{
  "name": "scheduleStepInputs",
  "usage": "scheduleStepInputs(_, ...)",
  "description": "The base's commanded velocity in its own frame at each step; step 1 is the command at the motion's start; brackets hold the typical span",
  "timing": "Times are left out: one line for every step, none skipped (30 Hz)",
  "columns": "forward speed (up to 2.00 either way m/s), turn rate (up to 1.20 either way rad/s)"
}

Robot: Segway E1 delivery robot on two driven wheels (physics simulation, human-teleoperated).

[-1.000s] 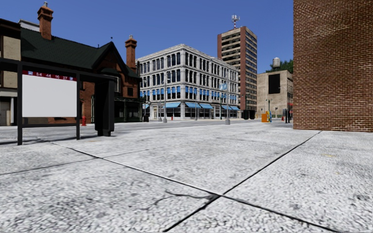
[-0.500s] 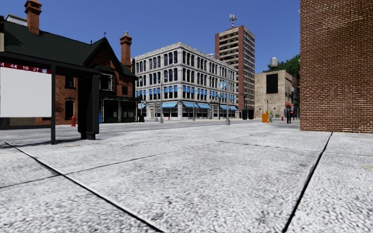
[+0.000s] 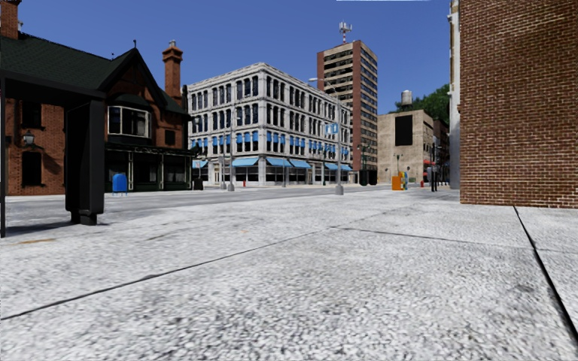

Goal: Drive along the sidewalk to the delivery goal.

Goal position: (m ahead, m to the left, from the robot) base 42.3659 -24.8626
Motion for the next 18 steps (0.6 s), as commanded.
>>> scheduleStepInputs(2.0,-0.27)
scheduleStepInputs(2.0,-0.27)
scheduleStepInputs(2.0,-0.27)
scheduleStepInputs(2.0,-0.27)
scheduleStepInputs(2.0,-0.27)
scheduleStepInputs(2.0,-0.27)
scheduleStepInputs(2.0,-0.27)
scheduleStepInputs(2.0,-0.27)
scheduleStepInputs(2.0,-0.27)
scheduleStepInputs(2.0,-0.27)
scheduleStepInputs(2.0,-0.27)
scheduleStepInputs(2.0,-0.27)
scheduleStepInputs(2.0,-0.27)
scheduleStepInputs(2.0,-0.27)
scheduleStepInputs(2.0,-0.27)
scheduleStepInputs(2.0,-0.27)
scheduleStepInputs(2.0,-0.27)
scheduleStepInputs(2.0,-0.27)
